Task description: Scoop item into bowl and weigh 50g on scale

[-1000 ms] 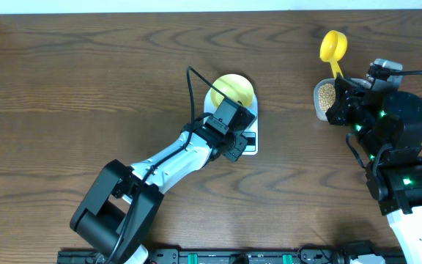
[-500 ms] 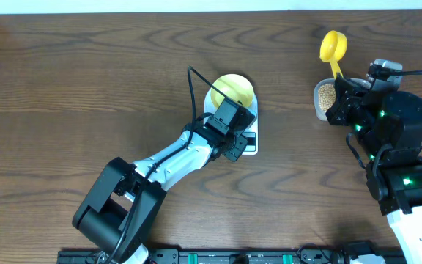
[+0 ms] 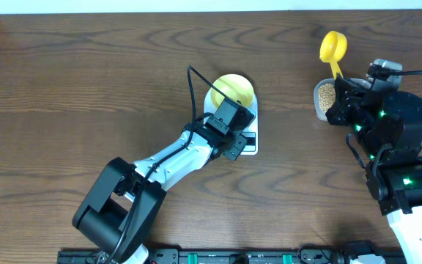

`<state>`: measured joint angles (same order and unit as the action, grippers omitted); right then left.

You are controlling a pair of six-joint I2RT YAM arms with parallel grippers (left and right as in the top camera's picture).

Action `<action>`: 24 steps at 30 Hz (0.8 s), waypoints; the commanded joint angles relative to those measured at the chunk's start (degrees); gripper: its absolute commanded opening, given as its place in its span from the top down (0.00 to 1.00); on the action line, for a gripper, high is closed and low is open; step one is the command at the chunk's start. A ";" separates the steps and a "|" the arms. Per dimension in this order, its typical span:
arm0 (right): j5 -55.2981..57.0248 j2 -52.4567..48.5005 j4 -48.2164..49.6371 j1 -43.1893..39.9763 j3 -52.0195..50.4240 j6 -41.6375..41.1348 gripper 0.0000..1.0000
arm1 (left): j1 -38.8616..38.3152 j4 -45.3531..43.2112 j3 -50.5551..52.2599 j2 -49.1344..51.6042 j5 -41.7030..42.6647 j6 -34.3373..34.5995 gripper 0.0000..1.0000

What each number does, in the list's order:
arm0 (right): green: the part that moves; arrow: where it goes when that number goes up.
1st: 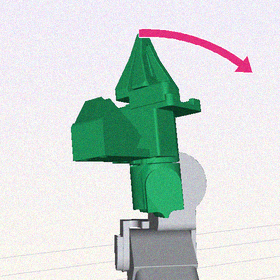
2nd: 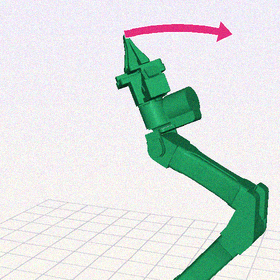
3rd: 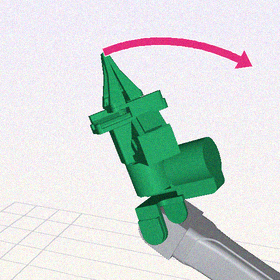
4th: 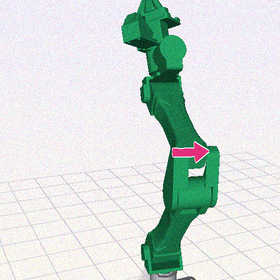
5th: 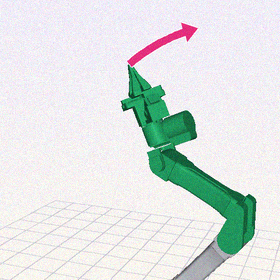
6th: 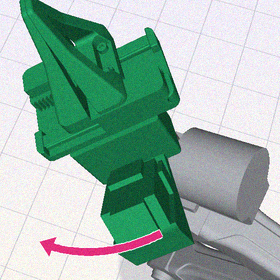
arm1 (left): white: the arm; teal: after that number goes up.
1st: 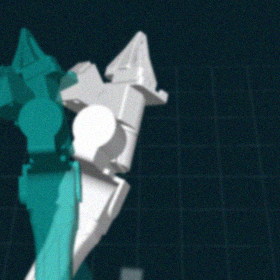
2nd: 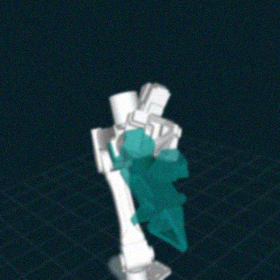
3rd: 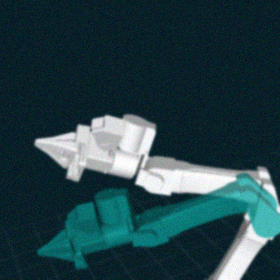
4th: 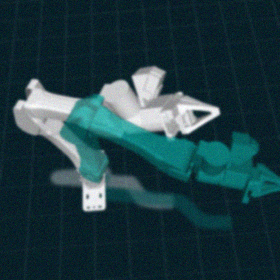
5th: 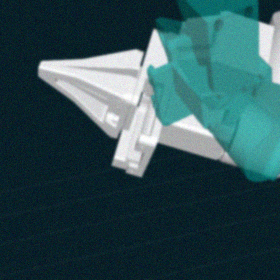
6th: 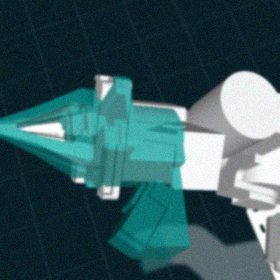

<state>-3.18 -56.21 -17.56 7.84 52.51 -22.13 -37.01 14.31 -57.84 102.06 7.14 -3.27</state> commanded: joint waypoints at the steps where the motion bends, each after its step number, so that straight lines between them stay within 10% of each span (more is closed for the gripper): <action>1: 0.46 0.04 -0.02 -0.13 1.05 -0.55 0.99 | 0.02 -0.15 0.00 0.92 -0.94 -0.79 0.93; 24: 0.46 0.04 -0.07 -0.13 1.05 -0.55 0.99 | 0.02 -0.55 0.00 2.93 -0.92 -0.79 0.93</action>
<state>-3.20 -56.21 -17.58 7.84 52.51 -22.15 -37.04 13.65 -57.84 103.04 7.14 -3.27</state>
